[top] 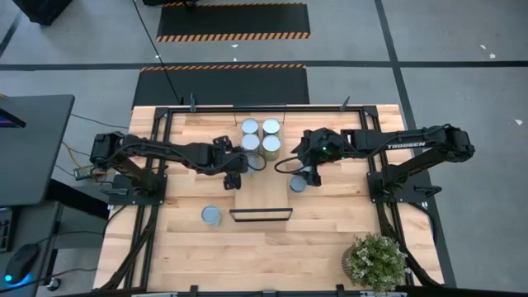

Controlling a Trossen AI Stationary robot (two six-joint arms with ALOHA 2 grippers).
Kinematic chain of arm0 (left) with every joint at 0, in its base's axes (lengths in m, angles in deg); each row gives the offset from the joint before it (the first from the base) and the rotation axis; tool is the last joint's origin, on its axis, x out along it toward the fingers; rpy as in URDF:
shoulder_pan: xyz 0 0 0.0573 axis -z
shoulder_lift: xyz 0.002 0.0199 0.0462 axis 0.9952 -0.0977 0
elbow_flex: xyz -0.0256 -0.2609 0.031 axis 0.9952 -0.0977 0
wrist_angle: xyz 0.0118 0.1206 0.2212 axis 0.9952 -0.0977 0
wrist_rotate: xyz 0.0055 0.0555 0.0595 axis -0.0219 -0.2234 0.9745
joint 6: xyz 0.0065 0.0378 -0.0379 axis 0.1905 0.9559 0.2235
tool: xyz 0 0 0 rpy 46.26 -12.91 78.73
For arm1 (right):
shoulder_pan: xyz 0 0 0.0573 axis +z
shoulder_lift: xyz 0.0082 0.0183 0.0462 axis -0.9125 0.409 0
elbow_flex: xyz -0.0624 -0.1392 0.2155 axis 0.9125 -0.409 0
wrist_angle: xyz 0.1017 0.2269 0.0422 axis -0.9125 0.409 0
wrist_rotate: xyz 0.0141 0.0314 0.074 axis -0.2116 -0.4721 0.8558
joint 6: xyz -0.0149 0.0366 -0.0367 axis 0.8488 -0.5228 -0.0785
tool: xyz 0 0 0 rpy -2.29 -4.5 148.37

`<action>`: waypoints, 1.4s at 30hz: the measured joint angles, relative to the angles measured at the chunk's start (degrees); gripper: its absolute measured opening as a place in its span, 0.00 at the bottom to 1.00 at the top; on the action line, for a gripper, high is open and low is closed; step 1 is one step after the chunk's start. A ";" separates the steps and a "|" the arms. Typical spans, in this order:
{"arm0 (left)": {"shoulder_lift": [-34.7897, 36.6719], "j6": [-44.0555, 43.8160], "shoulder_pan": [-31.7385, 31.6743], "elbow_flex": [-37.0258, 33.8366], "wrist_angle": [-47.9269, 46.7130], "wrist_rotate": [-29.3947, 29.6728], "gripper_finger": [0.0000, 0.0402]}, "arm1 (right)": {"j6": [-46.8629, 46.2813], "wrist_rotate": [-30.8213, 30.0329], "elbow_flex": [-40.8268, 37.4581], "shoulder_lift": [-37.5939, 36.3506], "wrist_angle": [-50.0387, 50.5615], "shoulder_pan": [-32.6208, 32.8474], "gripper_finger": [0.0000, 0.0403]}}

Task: Pick and place cans onto a shelf
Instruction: Put the canned tomato onto the shelf

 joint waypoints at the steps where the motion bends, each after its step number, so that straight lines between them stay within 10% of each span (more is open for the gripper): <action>1: 0.00 0.53 0.23 0.00 -0.02 -0.08 0.97 | -0.49 -0.08 -0.45 -0.04 0.62 -0.34 0.93; 13: 0.00 -2.21 1.03 2.50 -6.70 -0.29 0.97 | -7.73 -9.10 -8.14 0.51 2.65 -3.81 0.93; 26: 0.00 -3.31 4.06 13.06 -16.55 -0.75 0.97 | -6.71 -9.02 -7.85 11.25 1.46 -4.94 0.95; 42: 0.02 -5.62 5.54 13.27 -21.76 -1.79 0.97 | -7.08 -9.69 -7.96 6.69 2.03 -5.98 0.93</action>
